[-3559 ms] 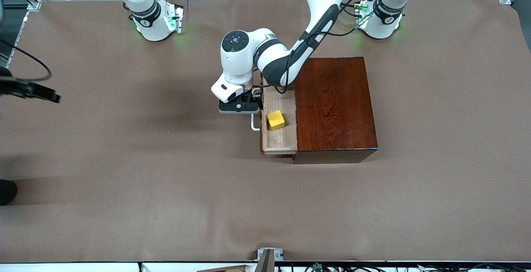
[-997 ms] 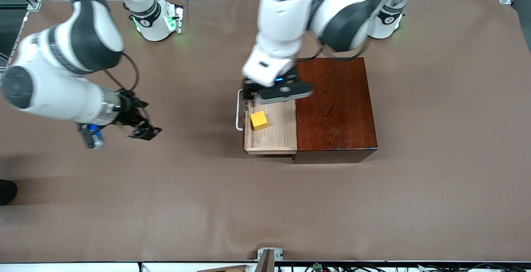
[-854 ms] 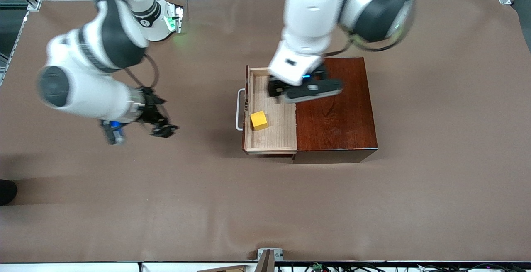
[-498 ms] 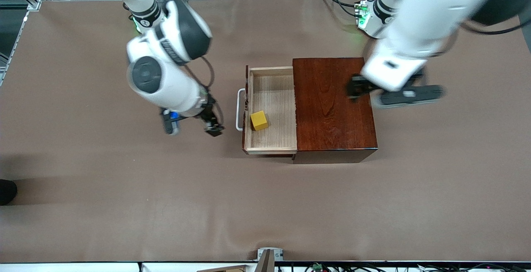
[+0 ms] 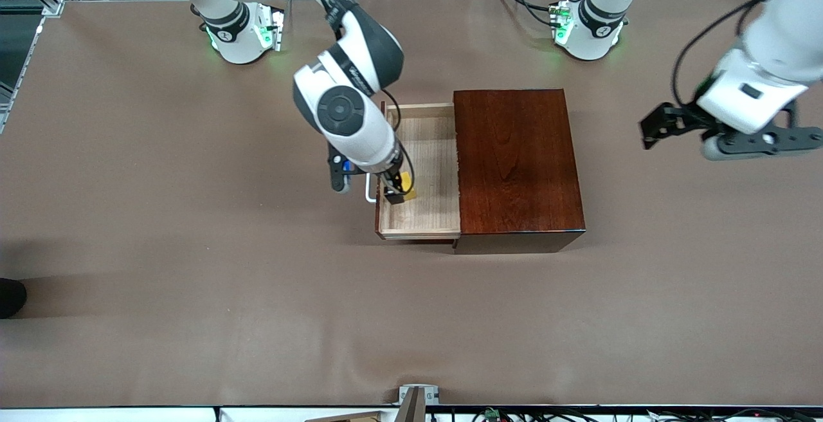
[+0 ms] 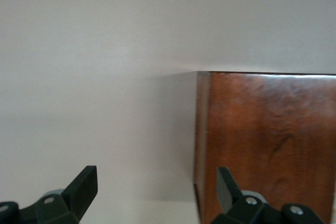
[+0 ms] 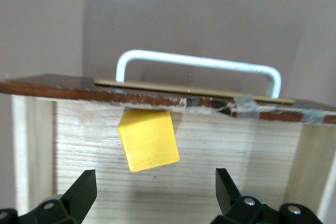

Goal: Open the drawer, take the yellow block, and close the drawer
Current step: 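Lower the right gripper into the drawer and grasp the yellow cube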

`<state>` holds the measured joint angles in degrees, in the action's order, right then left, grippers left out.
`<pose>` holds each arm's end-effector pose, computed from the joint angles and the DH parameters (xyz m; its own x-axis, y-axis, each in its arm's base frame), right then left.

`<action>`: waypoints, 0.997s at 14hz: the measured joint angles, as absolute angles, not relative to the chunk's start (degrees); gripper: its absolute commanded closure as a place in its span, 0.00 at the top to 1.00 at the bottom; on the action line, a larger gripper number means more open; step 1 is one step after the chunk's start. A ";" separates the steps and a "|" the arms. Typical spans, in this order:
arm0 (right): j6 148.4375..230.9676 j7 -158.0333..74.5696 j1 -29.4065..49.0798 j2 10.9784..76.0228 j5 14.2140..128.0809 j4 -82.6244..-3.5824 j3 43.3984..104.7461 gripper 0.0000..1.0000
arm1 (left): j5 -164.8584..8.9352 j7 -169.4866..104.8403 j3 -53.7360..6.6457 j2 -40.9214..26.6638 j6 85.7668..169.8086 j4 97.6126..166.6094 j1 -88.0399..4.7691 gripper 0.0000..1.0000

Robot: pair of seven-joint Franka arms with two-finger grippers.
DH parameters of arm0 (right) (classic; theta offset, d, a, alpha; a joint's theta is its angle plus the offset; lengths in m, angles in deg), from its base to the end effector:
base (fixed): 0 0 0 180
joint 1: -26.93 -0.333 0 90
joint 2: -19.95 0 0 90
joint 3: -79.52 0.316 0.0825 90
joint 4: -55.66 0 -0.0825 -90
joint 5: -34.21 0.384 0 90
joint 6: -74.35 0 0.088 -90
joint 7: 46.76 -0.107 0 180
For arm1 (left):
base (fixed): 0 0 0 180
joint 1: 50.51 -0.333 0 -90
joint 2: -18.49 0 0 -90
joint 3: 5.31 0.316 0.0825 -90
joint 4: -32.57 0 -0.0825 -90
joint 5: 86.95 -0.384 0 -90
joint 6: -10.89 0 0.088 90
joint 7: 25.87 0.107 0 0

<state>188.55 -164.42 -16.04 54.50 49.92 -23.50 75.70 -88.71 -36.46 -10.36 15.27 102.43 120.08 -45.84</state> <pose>0.5429 0.4759 0.3636 0.0897 -0.9782 -0.1872 -0.9891 -0.1095 0.0984 0.5671 -0.0924 0.6159 0.9997 0.0145 0.0188 0.0150 -0.9996 -0.0227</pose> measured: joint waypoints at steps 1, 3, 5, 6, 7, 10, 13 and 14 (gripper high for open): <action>189.56 -164.95 -16.63 55.43 49.90 -23.38 75.68 1.00 | -88.71 -34.14 -10.36 15.28 102.45 120.24 -47.33 1.00; 191.27 -165.44 -17.36 56.42 49.57 -23.29 75.66 1.00 | -88.70 -31.36 -10.34 15.27 102.63 120.54 -48.83 1.00; 191.74 -165.46 -17.46 56.75 49.06 -23.29 75.52 1.00 | -88.70 -30.84 -10.35 15.28 102.81 120.68 -49.15 1.00; 191.74 -165.45 -17.46 56.89 48.77 -23.29 75.43 1.00 | -88.70 -30.83 -10.36 15.28 102.89 120.70 -49.15 1.00; 191.74 -165.45 -17.46 57.12 48.38 -23.29 75.37 1.00 | -88.70 -30.83 -10.37 15.28 103.02 120.72 -49.15 1.00; 192.27 -165.46 -17.46 58.20 46.95 -23.56 75.31 1.00 | -88.70 -30.82 -10.37 15.27 104.59 120.90 -49.16 1.00; 194.60 -165.45 -17.60 59.09 46.13 -24.81 75.31 1.00 | -88.70 -30.83 -10.34 15.14 105.27 121.36 -49.17 1.00; 195.00 -165.45 -17.70 59.23 45.63 -25.30 75.31 1.00 | -88.70 -30.83 -10.34 14.94 105.52 121.51 -49.17 1.00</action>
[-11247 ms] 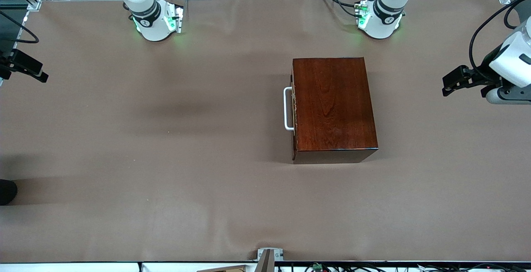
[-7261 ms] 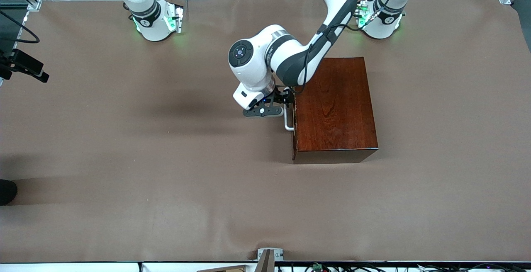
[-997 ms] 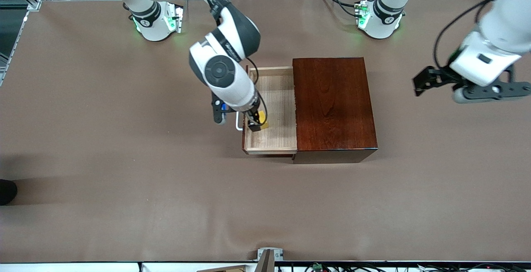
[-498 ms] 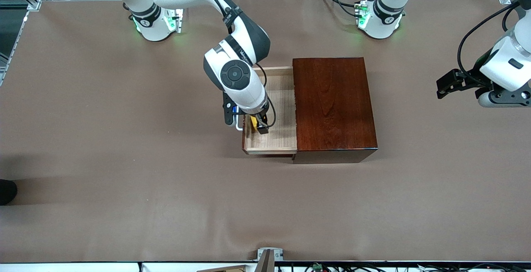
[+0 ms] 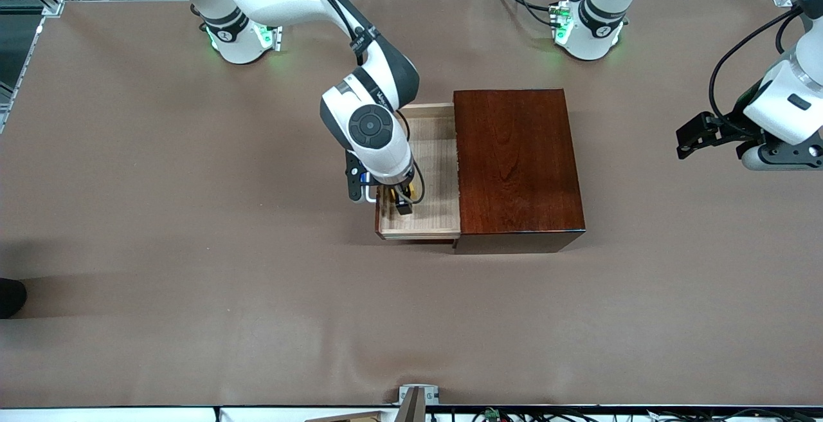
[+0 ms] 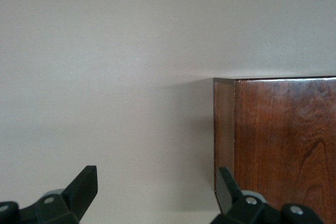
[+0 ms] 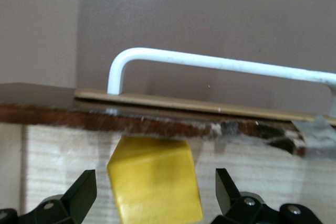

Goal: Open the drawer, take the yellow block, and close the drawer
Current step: 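Lower the right gripper into the drawer and grasp the yellow cube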

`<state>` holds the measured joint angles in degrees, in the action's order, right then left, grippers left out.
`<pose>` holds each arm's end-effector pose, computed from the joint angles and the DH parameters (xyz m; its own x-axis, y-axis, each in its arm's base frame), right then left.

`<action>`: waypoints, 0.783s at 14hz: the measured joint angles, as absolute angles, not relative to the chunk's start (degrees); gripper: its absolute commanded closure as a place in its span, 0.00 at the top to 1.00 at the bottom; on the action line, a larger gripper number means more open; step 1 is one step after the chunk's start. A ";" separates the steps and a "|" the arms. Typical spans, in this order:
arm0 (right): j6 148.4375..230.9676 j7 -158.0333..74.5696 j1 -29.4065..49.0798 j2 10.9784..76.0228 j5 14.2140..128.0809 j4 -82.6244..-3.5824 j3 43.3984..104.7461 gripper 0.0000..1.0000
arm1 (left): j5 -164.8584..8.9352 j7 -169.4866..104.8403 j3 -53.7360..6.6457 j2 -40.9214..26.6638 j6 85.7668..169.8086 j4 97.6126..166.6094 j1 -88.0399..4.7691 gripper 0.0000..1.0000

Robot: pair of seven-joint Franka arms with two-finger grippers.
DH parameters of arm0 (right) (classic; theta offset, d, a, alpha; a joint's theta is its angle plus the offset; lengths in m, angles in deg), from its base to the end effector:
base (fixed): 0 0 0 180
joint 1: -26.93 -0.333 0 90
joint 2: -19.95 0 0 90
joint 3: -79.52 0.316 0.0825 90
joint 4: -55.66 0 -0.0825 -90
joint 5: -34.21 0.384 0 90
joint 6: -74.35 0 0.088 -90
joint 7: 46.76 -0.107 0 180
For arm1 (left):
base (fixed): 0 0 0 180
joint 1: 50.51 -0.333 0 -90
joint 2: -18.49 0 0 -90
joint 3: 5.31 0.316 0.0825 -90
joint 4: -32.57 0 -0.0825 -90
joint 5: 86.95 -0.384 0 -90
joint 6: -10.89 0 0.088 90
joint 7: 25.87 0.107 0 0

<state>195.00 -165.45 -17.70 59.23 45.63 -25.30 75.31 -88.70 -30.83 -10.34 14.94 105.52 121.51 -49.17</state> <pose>0.5401 0.4860 0.2983 0.1164 -0.9869 -0.1122 -0.9908 -0.1232 0.0563 0.5779 -0.0599 0.6055 0.9989 -0.0266 0.0396 -0.0258 -0.9994 -0.0217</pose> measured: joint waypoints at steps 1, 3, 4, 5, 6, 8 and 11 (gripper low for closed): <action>195.07 -165.41 -17.81 59.31 44.83 -25.62 75.32 0.40 | -88.70 -30.83 -10.34 14.67 105.93 121.63 -49.17 1.00; 195.08 -163.34 -17.93 59.31 42.90 -26.04 75.35 0.00 | -88.70 -30.82 -10.34 14.20 106.35 121.70 -49.17 1.00; 195.08 -161.35 -17.94 59.31 42.87 -26.06 75.36 0.00 | -88.70 -30.82 -10.34 14.13 106.38 121.70 -49.17 1.00; 195.08 -160.00 -17.94 59.30 42.87 -26.05 75.36 0.00 | -88.70 -30.82 -10.34 14.12 106.38 121.72 -49.17 1.00; 195.15 -159.52 -17.94 59.25 42.87 -25.98 75.33 0.00 | -88.70 -30.83 -10.34 14.12 106.38 121.76 -49.17 1.00; 195.18 -159.20 -17.94 59.09 42.90 -25.82 75.38 0.00 | -88.70 -30.83 -10.34 14.11 106.38 121.86 -49.17 1.00; 195.40 -159.19 -17.95 58.54 44.92 -24.60 75.42 0.00 | -88.70 -30.87 -10.34 14.11 106.38 121.89 -49.17 1.00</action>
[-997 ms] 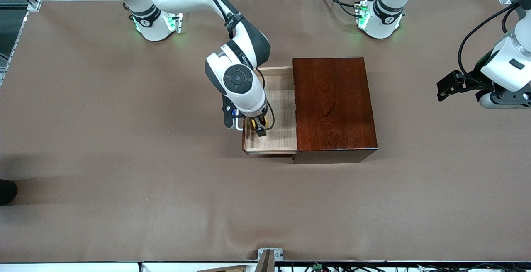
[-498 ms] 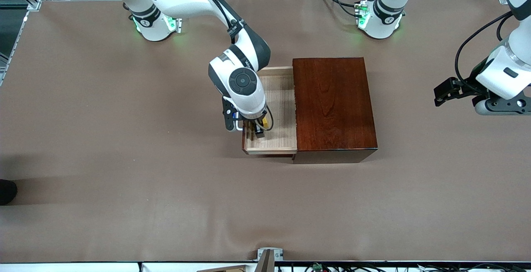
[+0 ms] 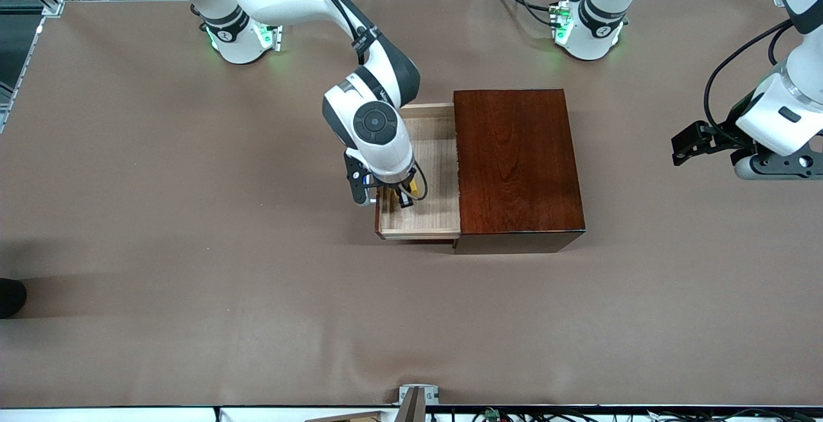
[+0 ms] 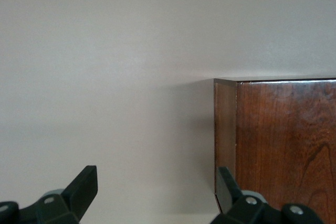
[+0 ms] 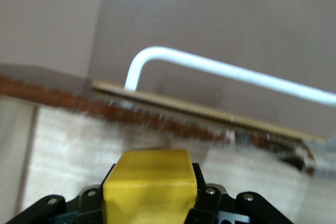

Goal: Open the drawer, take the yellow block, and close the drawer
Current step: 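Lower the right gripper into the drawer and grasp the yellow cube, then lift the cube out with the right gripper while the left gripper returns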

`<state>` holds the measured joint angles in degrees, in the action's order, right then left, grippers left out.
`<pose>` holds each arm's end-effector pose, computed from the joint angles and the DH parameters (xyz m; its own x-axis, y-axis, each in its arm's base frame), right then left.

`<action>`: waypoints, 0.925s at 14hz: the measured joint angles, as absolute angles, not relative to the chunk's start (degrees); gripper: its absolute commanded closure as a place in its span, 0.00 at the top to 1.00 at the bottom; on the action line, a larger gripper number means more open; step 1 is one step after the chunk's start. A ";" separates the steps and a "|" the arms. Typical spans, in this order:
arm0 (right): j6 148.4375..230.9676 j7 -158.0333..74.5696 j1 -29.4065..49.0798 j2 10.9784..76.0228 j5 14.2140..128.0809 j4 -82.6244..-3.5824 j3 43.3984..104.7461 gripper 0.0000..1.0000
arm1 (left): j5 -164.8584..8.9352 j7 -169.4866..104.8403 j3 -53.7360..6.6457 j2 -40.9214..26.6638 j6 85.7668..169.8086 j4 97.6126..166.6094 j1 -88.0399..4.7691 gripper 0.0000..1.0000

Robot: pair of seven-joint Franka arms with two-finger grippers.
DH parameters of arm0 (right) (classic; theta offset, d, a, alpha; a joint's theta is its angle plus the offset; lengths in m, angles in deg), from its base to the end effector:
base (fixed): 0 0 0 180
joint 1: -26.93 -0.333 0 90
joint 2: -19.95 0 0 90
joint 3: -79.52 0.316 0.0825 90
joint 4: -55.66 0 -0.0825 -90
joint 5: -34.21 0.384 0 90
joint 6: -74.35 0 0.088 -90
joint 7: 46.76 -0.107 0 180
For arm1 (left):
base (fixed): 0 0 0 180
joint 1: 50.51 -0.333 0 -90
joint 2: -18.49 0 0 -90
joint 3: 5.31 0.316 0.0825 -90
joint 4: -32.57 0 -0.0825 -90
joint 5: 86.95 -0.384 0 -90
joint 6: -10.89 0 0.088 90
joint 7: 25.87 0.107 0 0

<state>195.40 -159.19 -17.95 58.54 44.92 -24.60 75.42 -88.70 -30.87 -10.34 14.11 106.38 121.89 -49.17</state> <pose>0.5403 0.4913 0.3132 0.2385 -0.9632 -0.1236 -0.9703 -0.2418 0.0121 0.5831 -0.0602 0.5953 0.9991 -0.0263 0.0335 -0.0256 -0.9995 -0.0209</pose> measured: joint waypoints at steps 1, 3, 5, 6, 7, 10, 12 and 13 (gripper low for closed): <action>195.42 -159.19 -17.95 58.08 45.38 -23.95 75.42 0.00 | -88.70 -30.92 -10.34 14.11 106.38 121.90 -49.17 1.00; 195.40 -159.19 -17.95 56.65 45.55 -22.90 75.40 0.00 | -88.70 -31.19 -10.36 14.11 106.38 121.91 -49.17 1.00; 195.18 -159.19 -17.90 54.88 45.56 -22.78 75.24 0.00 | -88.70 -31.31 -10.39 14.11 106.38 121.91 -49.16 1.00; 194.55 -158.82 -17.73 54.01 45.55 -22.76 75.04 0.00 | -88.70 -31.31 -10.43 14.11 106.38 121.91 -49.15 1.00; 193.32 -157.32 -17.34 53.10 45.54 -22.75 74.83 0.00 | -88.70 -31.31 -10.50 14.11 106.38 121.91 -49.13 1.00; 186.65 -147.26 -14.51 50.05 45.55 -22.73 74.41 0.00 | -88.70 -31.31 -10.89 14.11 106.23 121.91 -48.92 1.00; 183.06 -139.03 -11.01 48.28 45.55 -22.77 74.27 0.00 | -88.70 -31.31 -11.11 14.11 105.95 121.92 -48.91 1.00; 181.66 -135.22 -9.09 47.63 45.57 -22.85 74.24 0.00 | -88.70 -31.31 -11.19 14.11 105.87 121.92 -48.90 1.00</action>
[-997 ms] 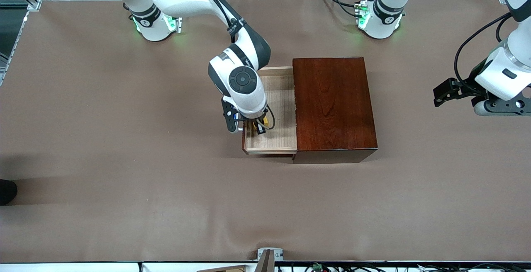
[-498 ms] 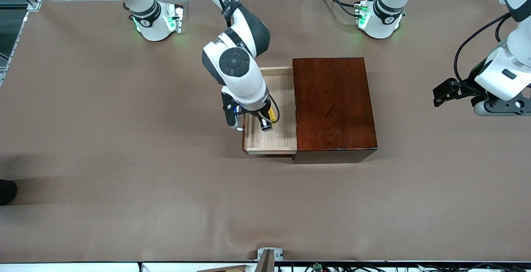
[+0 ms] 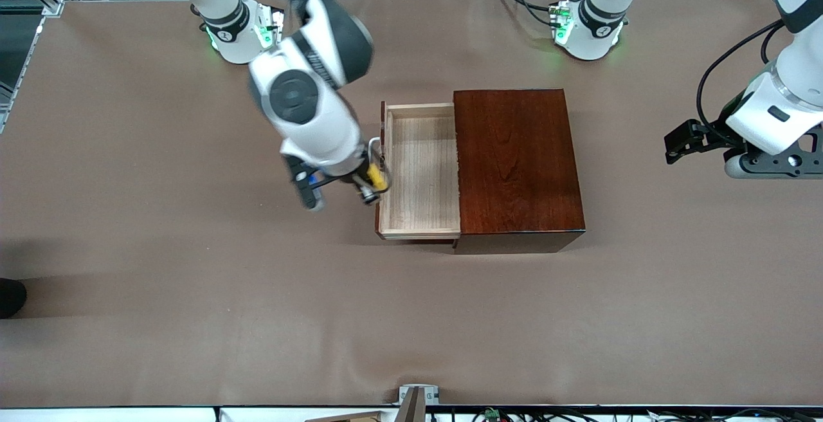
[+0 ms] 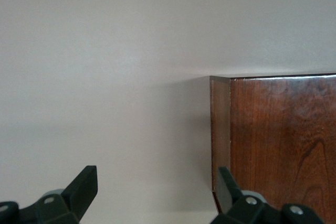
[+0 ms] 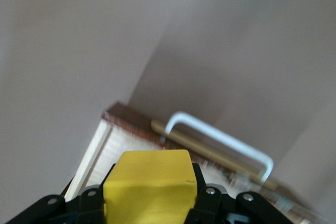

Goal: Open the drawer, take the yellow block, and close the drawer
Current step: 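Lift the cube out with the right gripper while the left gripper returns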

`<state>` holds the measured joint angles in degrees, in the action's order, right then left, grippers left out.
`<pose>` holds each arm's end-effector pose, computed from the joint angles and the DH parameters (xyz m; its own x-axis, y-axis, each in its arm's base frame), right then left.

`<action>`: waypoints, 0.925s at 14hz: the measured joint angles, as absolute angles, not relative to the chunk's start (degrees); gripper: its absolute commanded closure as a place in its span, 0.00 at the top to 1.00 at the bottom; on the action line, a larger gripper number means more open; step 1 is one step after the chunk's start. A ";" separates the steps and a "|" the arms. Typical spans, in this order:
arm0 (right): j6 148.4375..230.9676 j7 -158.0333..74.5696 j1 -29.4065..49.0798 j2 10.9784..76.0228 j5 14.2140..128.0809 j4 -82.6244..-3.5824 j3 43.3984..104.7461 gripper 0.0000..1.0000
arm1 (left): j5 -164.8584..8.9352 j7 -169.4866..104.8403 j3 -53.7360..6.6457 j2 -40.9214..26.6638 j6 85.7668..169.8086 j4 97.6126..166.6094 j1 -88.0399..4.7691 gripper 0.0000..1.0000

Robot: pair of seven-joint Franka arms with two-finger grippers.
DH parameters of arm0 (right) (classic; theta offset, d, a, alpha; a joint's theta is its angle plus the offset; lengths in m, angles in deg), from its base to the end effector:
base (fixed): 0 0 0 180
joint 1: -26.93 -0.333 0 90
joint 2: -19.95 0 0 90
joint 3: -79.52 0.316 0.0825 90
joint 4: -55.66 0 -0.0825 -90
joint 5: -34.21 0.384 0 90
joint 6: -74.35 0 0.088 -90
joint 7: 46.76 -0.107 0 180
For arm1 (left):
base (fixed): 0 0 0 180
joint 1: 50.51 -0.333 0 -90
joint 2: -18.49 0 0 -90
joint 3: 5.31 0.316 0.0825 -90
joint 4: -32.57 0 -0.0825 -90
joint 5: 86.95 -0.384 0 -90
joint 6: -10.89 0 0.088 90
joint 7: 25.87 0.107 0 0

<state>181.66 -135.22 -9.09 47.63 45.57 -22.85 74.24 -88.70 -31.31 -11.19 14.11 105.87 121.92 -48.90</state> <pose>0.5893 0.3819 0.4433 0.4906 -0.8590 -0.1466 -0.8697 -0.4930 -0.0221 0.5808 -0.0711 0.5943 0.9990 -0.0379 0.0242 -0.0374 -0.9991 -0.0204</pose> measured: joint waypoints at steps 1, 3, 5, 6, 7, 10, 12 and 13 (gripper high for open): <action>180.77 -131.82 -7.28 47.08 45.60 -23.11 74.22 0.00 | -88.70 -31.16 -11.36 14.11 105.85 121.92 -48.85 1.00; 180.25 -124.58 -4.07 45.86 45.63 -25.11 74.19 0.00 | -88.70 -30.97 -12.99 14.11 105.85 121.91 -48.65 1.00; 180.26 -116.58 -1.19 44.23 45.64 -29.17 74.13 0.00 | -88.70 -31.43 -15.78 14.00 105.86 121.89 -48.27 1.00; 180.39 -112.94 0.16 43.42 45.64 -31.25 74.09 0.00 | -88.70 -31.56 -17.02 13.80 105.88 121.75 -48.06 1.00; 180.48 -109.18 1.56 42.58 45.64 -33.16 74.03 0.00 | -88.70 -31.56 -18.00 13.46 105.90 121.46 -47.85 1.00; 180.64 -96.55 7.24 40.95 45.64 -37.71 73.87 0.00 | -88.70 -31.47 -20.08 11.84 105.95 120.51 -46.23 1.00; 181.66 -87.18 12.03 40.87 45.64 -40.30 73.80 0.00 | -88.69 -31.45 -21.24 10.84 106.07 120.10 -43.75 1.00; 182.41 -82.68 14.26 40.87 45.64 -41.40 73.78 0.00 | -88.69 -31.54 -21.79 10.27 106.30 119.80 -41.99 1.00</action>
<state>182.41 -82.68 14.26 40.87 45.64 -41.40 73.78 -88.69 -31.54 -21.79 10.27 106.30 119.80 -41.99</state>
